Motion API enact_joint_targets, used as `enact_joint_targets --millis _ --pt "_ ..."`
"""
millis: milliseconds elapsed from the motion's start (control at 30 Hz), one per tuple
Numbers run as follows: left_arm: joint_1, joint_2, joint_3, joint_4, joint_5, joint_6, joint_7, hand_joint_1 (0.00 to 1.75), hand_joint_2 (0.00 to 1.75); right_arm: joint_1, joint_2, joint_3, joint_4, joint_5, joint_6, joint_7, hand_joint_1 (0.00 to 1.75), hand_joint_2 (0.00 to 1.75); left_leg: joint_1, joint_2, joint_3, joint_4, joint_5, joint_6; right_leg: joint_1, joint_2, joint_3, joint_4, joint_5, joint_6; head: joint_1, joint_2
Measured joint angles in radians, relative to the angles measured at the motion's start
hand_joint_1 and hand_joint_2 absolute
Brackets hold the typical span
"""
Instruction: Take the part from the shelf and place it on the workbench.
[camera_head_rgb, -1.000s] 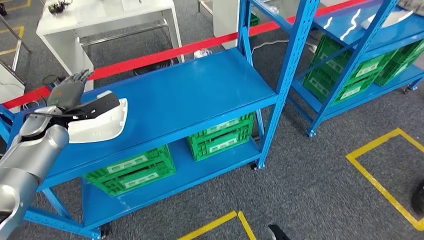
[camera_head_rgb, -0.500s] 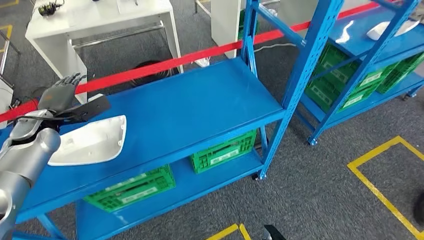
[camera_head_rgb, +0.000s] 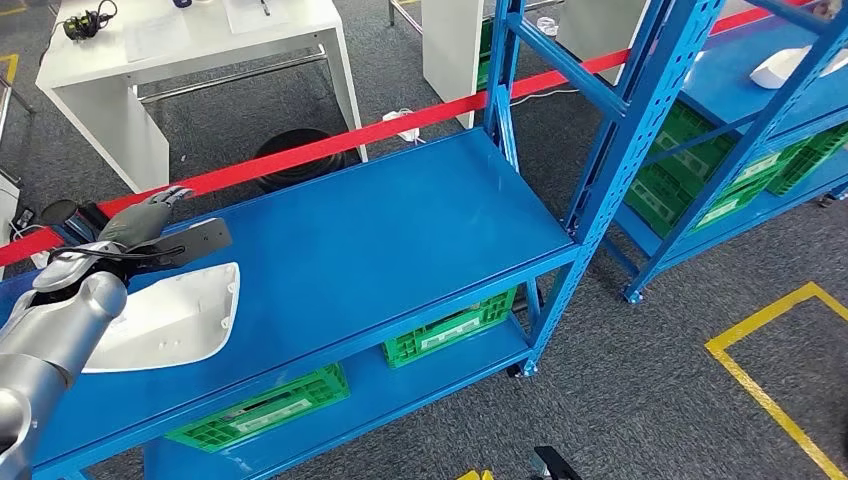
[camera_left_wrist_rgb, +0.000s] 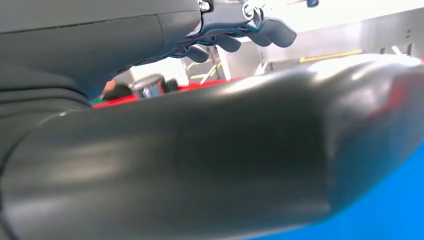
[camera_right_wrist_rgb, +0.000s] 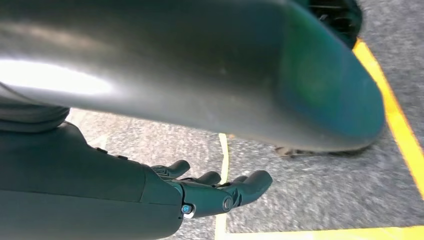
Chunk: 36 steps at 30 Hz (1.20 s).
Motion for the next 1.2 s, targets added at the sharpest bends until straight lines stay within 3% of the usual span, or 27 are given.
enact_joint_targets --millis 100,133,167,200,267,300,367,500,633,867,1200 --pt "0.006 0.005 -0.001 0.004 -0.006 -0.027 0.002 0.00 0.00 -0.002 -0.001 0.000 0.000 0.002 0.000 -0.001 0.00 0.00 0.015 0.008 -0.100 0.175 -0.066 -0.021 -0.002 0.000 0.018 -0.003 -0.014 -0.006 -0.005 0.000" --pt "0.011 0.006 -0.002 0.007 -0.011 -0.040 0.002 0.00 0.00 -0.002 -0.001 0.000 0.000 0.004 0.000 0.000 0.00 0.00 0.020 0.010 -0.132 0.216 -0.074 -0.025 -0.002 0.000 0.023 -0.003 -0.018 -0.005 -0.005 0.000" --pt "0.016 0.007 -0.004 0.009 -0.016 -0.053 0.002 0.00 0.00 -0.002 -0.001 0.000 0.000 0.005 0.000 0.000 0.00 0.00 0.023 0.012 -0.148 0.225 -0.064 -0.027 -0.002 0.000 0.028 -0.003 -0.023 -0.004 -0.005 0.000" --pt "0.020 0.008 -0.006 0.011 -0.020 -0.061 0.001 0.00 0.00 -0.002 -0.001 0.000 0.000 0.006 0.000 0.000 0.00 0.00 0.026 0.013 -0.145 0.195 -0.033 -0.027 -0.002 0.000 0.034 -0.003 -0.027 -0.002 -0.005 0.000" --pt "0.023 0.010 -0.010 0.013 -0.025 -0.073 -0.001 0.00 0.00 -0.003 -0.001 0.000 0.000 0.006 -0.001 0.003 0.00 0.00 0.027 0.016 -0.098 0.060 0.053 -0.025 -0.002 0.000 0.047 -0.003 -0.036 0.004 -0.005 0.000" --pt "0.022 0.010 -0.013 0.014 -0.028 -0.079 -0.001 0.00 0.00 -0.004 -0.001 -0.001 0.000 0.005 -0.001 0.006 0.00 0.00 0.025 0.017 -0.077 0.000 0.074 -0.022 -0.002 0.000 0.050 -0.004 -0.039 0.008 -0.006 0.000" --pt "0.024 0.009 -0.021 0.017 -0.035 -0.090 0.002 0.00 0.00 -0.007 -0.001 -0.003 0.000 0.003 -0.001 0.010 0.00 0.00 0.020 0.018 -0.058 -0.049 0.084 -0.012 0.000 0.000 0.050 -0.004 -0.044 0.018 -0.006 0.000" --pt "0.029 0.003 -0.031 0.021 -0.042 -0.102 0.007 0.00 0.00 -0.007 -0.001 -0.005 0.000 0.002 -0.002 0.009 0.00 0.00 0.020 0.015 -0.054 -0.052 0.095 -0.009 0.003 -0.001 0.053 -0.007 -0.045 0.002 -0.006 0.000" --pt "0.028 -0.001 -0.036 0.025 -0.043 -0.112 0.012 0.00 1.75 -0.009 -0.001 -0.006 0.000 0.000 -0.002 0.007 0.00 0.00 0.019 0.013 -0.053 -0.052 0.092 0.001 0.003 -0.003 0.061 -0.020 -0.043 0.008 -0.006 0.000" --pt "0.021 -0.007 -0.042 0.032 -0.041 -0.141 0.020 0.00 1.75 -0.010 -0.001 -0.019 0.000 -0.002 -0.003 0.007 0.00 0.00 0.015 0.014 -0.054 -0.052 0.093 0.011 -0.001 -0.003 0.064 -0.027 -0.039 0.034 -0.006 0.000" --pt "0.017 -0.020 -0.043 0.033 -0.032 -0.142 0.016 0.00 1.75 -0.009 -0.001 -0.029 0.000 -0.003 -0.003 0.002 0.00 0.00 0.016 0.014 -0.053 -0.052 0.096 0.012 0.000 -0.002 0.063 -0.026 -0.037 0.038 -0.006 0.000"
